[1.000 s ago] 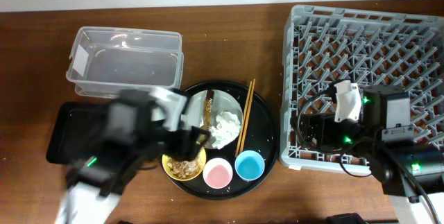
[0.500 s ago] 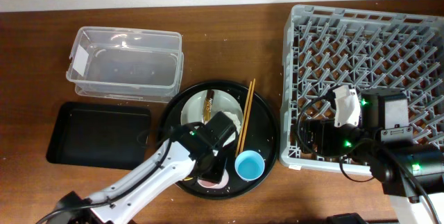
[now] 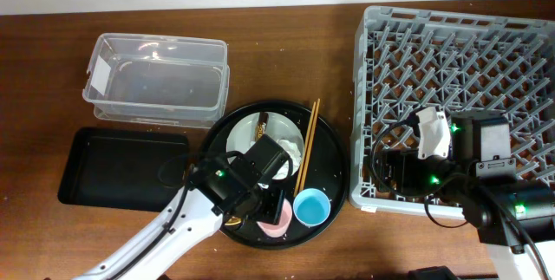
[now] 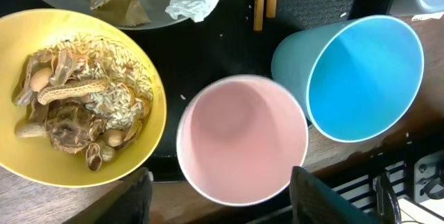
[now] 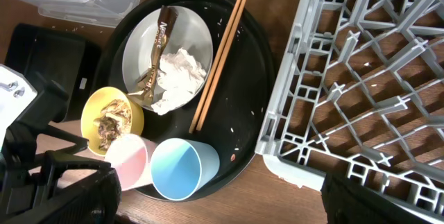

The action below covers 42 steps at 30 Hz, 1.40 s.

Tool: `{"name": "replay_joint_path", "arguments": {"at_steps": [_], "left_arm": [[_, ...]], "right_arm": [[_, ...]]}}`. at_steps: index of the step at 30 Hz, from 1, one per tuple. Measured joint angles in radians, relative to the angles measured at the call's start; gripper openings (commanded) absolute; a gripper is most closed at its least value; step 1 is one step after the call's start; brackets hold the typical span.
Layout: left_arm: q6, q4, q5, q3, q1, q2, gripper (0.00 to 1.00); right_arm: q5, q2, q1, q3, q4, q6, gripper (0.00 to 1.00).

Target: Sort waste into correct bins and load items into the dishwasher rack

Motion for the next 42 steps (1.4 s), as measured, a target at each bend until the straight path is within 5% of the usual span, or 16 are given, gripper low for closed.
{"name": "replay_joint_path", "arguments": {"at_steps": [4, 11, 18, 22, 25, 27, 30, 36, 41, 42], "left_arm": [[-0.002, 0.020, -0.031, -0.029, -0.007, 0.029, 0.56], [-0.024, 0.098, -0.056, -0.082, -0.008, 0.100, 0.00], [-0.017, -0.023, -0.031, -0.043, 0.008, 0.091, 0.01], [0.081, -0.082, 0.022, 0.183, 0.206, -0.023, 0.00], [0.180, 0.082, 0.297, 0.247, 0.439, -0.056, 0.00], [0.238, 0.173, 0.621, 0.248, 0.552, 0.002, 0.00], [0.277, 0.253, 1.020, 0.246, 0.603, 0.112, 0.00], [0.295, 0.279, 1.347, 0.246, 0.602, 0.145, 0.00], [0.298, 0.278, 1.405, 0.245, 0.583, 0.145, 0.00], [0.298, 0.278, 1.407, 0.245, 0.581, 0.145, 0.11]], "right_arm": [[0.000, 0.000, 0.000, 0.000, -0.019, 0.000, 0.94], [0.000, 0.000, 0.000, 0.000, -0.026, 0.000, 0.91], [0.000, 0.000, 0.000, 0.001, -0.018, 0.000, 0.90], [-0.014, 0.000, 0.000, 0.001, 0.024, 0.001, 0.83], [-0.172, 0.002, 0.000, 0.003, 0.159, -0.024, 0.90], [-0.371, 0.006, 0.001, 0.007, 0.253, -0.069, 0.93], [-0.533, 0.046, 0.047, 0.008, 0.353, -0.106, 0.95], [-0.648, 0.135, 0.100, 0.008, 0.523, -0.155, 0.93], [-0.808, 0.194, 0.143, 0.007, 0.660, -0.166, 0.55], [-0.819, 0.195, 0.143, 0.007, 0.658, -0.162, 0.54]]}}
